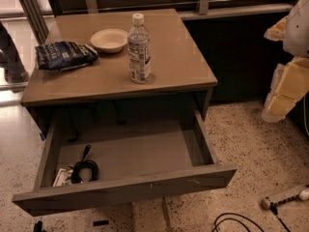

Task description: Place blue plastic bottle into top drawer

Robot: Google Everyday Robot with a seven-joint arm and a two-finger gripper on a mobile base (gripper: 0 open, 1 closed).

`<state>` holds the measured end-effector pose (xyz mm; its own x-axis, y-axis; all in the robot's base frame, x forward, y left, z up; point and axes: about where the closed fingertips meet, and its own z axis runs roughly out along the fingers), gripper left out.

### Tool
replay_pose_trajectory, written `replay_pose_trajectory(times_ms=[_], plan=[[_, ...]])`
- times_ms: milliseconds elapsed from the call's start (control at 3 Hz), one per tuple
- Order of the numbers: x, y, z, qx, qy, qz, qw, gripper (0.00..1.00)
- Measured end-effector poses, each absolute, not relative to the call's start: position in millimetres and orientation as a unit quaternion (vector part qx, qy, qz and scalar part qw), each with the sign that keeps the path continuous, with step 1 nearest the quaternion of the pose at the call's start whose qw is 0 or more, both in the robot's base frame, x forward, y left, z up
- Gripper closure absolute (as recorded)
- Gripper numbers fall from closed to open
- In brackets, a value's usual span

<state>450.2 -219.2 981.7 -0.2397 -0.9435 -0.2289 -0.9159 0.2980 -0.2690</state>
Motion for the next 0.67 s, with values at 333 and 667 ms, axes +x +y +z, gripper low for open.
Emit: replay_pose_trajectory(times_ms=[333, 667], plan=[[486, -216, 989, -0.582, 0.784, -0.038, 0.212, 0.00], [533, -197, 997, -0.588, 0.769, -0.023, 0.251, 0.00]])
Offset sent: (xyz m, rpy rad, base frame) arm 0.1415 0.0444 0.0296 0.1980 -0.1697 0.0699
